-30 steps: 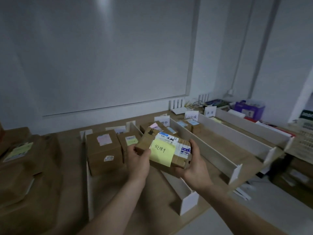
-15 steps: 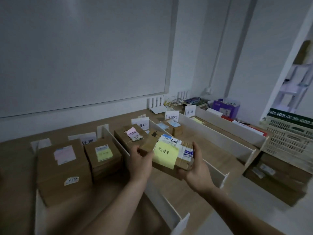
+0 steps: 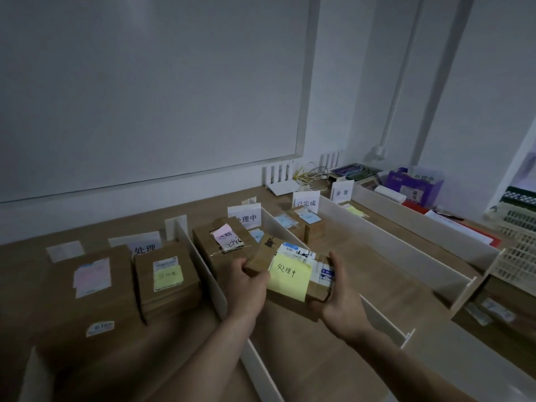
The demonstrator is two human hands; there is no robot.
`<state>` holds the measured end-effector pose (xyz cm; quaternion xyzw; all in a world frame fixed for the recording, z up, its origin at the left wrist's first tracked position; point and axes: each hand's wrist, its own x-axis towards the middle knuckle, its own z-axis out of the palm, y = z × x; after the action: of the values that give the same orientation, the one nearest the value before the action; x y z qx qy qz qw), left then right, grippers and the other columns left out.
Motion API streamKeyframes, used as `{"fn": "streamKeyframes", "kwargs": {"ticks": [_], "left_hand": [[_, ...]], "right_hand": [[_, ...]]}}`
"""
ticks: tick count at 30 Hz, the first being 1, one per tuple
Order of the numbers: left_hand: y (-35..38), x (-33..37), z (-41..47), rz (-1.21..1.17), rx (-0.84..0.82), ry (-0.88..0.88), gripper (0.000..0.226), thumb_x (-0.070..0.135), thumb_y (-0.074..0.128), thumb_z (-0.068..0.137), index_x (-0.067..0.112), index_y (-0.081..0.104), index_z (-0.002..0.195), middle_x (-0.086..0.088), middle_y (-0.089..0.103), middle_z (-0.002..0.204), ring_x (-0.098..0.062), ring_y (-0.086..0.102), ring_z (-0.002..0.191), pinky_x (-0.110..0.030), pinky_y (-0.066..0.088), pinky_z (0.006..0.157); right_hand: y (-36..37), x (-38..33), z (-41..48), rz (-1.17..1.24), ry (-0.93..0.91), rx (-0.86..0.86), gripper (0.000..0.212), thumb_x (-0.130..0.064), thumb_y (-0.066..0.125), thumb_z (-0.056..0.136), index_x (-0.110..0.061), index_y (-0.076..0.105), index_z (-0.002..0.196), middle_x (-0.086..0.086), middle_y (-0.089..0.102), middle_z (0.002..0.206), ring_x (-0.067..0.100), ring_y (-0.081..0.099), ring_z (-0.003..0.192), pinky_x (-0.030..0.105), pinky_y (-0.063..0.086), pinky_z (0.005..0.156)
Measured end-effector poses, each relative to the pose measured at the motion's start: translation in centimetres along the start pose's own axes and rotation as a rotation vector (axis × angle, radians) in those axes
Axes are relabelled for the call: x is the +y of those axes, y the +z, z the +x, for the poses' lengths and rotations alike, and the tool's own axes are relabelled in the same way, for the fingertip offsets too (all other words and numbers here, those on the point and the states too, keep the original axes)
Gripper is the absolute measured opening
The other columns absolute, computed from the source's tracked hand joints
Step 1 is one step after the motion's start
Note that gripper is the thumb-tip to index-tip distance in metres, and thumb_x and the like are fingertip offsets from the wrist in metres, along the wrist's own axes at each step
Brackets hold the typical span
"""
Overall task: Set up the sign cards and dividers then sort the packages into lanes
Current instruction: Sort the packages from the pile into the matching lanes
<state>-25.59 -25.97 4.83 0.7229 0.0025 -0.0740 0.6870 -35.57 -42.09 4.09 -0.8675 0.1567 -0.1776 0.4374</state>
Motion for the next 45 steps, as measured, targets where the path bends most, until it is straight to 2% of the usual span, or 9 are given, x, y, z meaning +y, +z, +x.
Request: {"fn": "streamKeyframes", "kwargs": {"ticks": [2, 4, 8, 12, 16, 23, 28, 37, 45], "left_hand": [[1.6, -0.3, 1.0, 0.030, 0.046, -0.026, 0.039, 0.008, 0.066, 0.087, 0.028, 0.050, 0.116, 0.004, 0.063, 0.112, -0.018, 0.061, 0.104, -0.033, 0.054, 0.081], [3.5, -0.4, 1.7, 0.060, 0.087, -0.051, 0.038, 0.009, 0.066, 0.086, 0.027, 0.051, 0.116, 0.003, 0.064, 0.111, -0.018, 0.062, 0.103, -0.041, 0.055, 0.088], [7.9, -0.9, 2.7, 0.091, 0.181, -0.088, 0.035, 0.006, 0.065, 0.086, 0.017, 0.055, 0.118, 0.000, 0.065, 0.106, -0.012, 0.061, 0.091, -0.030, 0.049, 0.070], [11.4, -1.3, 2.8, 0.156, 0.237, -0.126, 0.030, 0.004, 0.064, 0.089, 0.017, 0.051, 0.113, 0.010, 0.054, 0.089, -0.001, 0.050, 0.077, -0.022, 0.038, 0.058], [13.0, -2.1, 3.6, 0.202, 0.259, -0.198, 0.035, 0.007, 0.066, 0.087, 0.021, 0.046, 0.111, 0.011, 0.050, 0.086, -0.004, 0.048, 0.077, -0.029, 0.039, 0.069], [14.0, -4.7, 6.9, 0.269, 0.207, -0.262, 0.042, 0.008, 0.063, 0.089, 0.011, 0.052, 0.129, 0.007, 0.055, 0.091, -0.006, 0.053, 0.082, -0.024, 0.039, 0.060], [15.0, -6.0, 9.4, 0.295, 0.142, -0.263, 0.037, 0.011, 0.060, 0.093, 0.016, 0.057, 0.130, -0.002, 0.062, 0.113, -0.015, 0.058, 0.095, -0.027, 0.045, 0.070], [17.3, -8.8, 12.1, 0.254, -0.031, -0.351, 0.065, 0.010, 0.056, 0.091, 0.031, 0.039, 0.150, -0.001, 0.056, 0.136, -0.019, 0.059, 0.113, -0.045, 0.054, 0.096], [18.6, -10.0, 12.5, 0.167, -0.111, -0.451, 0.067, 0.019, 0.061, 0.093, 0.034, 0.034, 0.153, 0.001, 0.041, 0.151, -0.022, 0.053, 0.124, -0.038, 0.054, 0.089]], "right_hand": [[-0.7, 1.7, 1.9, -0.010, -0.022, -0.056, 0.102, -0.036, 0.088, 0.073, -0.042, 0.016, 0.145, -0.034, 0.051, 0.115, -0.008, 0.058, 0.101, 0.007, 0.049, 0.082], [-1.4, 3.3, 3.7, -0.025, -0.014, -0.117, 0.098, -0.047, 0.089, 0.066, -0.046, 0.021, 0.137, -0.031, 0.057, 0.112, -0.010, 0.060, 0.096, 0.007, 0.051, 0.073], [-3.1, 7.2, 7.1, -0.077, -0.003, -0.219, 0.107, -0.048, 0.084, 0.059, -0.039, 0.020, 0.144, -0.010, 0.053, 0.131, 0.010, 0.060, 0.112, 0.031, 0.055, 0.090], [-4.7, 10.0, 10.0, -0.103, -0.039, -0.284, 0.099, -0.039, 0.083, 0.068, -0.033, 0.024, 0.147, -0.007, 0.050, 0.134, 0.011, 0.060, 0.111, 0.025, 0.052, 0.092], [-5.1, 11.7, 12.2, -0.146, -0.036, -0.364, 0.101, -0.036, 0.079, 0.074, -0.026, 0.019, 0.155, -0.004, 0.046, 0.136, 0.017, 0.059, 0.116, 0.029, 0.050, 0.097], [-3.8, 14.1, 14.1, -0.240, 0.030, -0.467, 0.093, -0.055, 0.082, 0.066, -0.027, 0.035, 0.141, -0.003, 0.046, 0.126, 0.017, 0.057, 0.114, 0.032, 0.050, 0.098], [-2.3, 15.1, 14.6, -0.337, 0.049, -0.476, 0.098, -0.068, 0.071, 0.055, -0.028, 0.037, 0.138, -0.001, 0.045, 0.122, 0.024, 0.055, 0.115, 0.038, 0.050, 0.097], [1.7, 16.5, 16.5, -0.352, 0.117, -0.417, 0.084, -0.060, 0.071, 0.074, -0.026, 0.029, 0.139, 0.007, 0.038, 0.124, 0.031, 0.054, 0.111, 0.033, 0.048, 0.081], [4.8, 18.4, 20.1, -0.318, 0.237, -0.449, 0.079, -0.049, 0.077, 0.074, -0.019, 0.032, 0.132, 0.011, 0.033, 0.131, 0.037, 0.051, 0.120, 0.043, 0.052, 0.094]]}}
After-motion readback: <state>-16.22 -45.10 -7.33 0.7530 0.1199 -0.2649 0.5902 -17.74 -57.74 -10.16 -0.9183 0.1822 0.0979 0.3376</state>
